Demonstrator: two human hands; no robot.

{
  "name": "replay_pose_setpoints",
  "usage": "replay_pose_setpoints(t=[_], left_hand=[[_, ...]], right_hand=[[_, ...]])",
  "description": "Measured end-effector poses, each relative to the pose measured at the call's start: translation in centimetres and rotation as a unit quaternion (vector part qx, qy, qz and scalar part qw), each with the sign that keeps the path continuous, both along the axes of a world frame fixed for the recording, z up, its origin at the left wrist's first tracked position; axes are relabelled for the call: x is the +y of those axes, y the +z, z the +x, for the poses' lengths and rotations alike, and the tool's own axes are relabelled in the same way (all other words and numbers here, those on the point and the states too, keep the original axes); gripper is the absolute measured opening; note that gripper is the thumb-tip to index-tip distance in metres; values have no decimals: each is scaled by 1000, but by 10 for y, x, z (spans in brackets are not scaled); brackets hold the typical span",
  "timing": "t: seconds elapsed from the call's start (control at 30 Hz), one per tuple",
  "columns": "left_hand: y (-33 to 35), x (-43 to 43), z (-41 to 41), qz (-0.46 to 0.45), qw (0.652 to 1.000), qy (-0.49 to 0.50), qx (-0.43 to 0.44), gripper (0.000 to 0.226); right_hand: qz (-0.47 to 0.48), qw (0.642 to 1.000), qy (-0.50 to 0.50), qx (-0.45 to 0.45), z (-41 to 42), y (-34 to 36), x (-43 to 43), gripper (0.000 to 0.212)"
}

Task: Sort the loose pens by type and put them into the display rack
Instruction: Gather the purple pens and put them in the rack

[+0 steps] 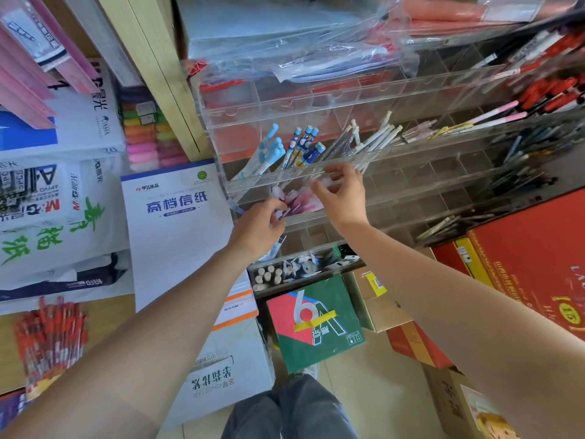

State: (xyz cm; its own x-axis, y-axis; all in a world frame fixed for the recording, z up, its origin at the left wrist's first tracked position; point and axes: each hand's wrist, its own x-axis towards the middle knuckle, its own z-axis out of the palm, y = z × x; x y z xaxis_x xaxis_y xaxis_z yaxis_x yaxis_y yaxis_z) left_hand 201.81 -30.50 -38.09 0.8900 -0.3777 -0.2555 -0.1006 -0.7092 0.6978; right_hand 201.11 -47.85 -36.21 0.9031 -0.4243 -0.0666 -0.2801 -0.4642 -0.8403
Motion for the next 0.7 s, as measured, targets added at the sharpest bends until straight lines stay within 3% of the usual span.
replay_pose_setpoints(t=[0.13,0.33,0.43,0.57,0.7], left_hand=[[0,-1,0,-2,1000,10,1,27],[0,-2,-2,-11,1000,9,12,26],[-2,0,-3,-13,1000,5,20,28],[-6,1,-5,-18,1000,15,21,32],[-4,2,-12,-24,999,33,7,36]], right_hand=[[17,1000,-1,8,-3,-4,-9,15],[-49,998,34,21,0,-12,4,19],[-26,999,36,0,-3,-17,2,21],[-5,998,57,-26,-12,-20,-3,8],[-8,999,34,0,-15,-12,-5,23]])
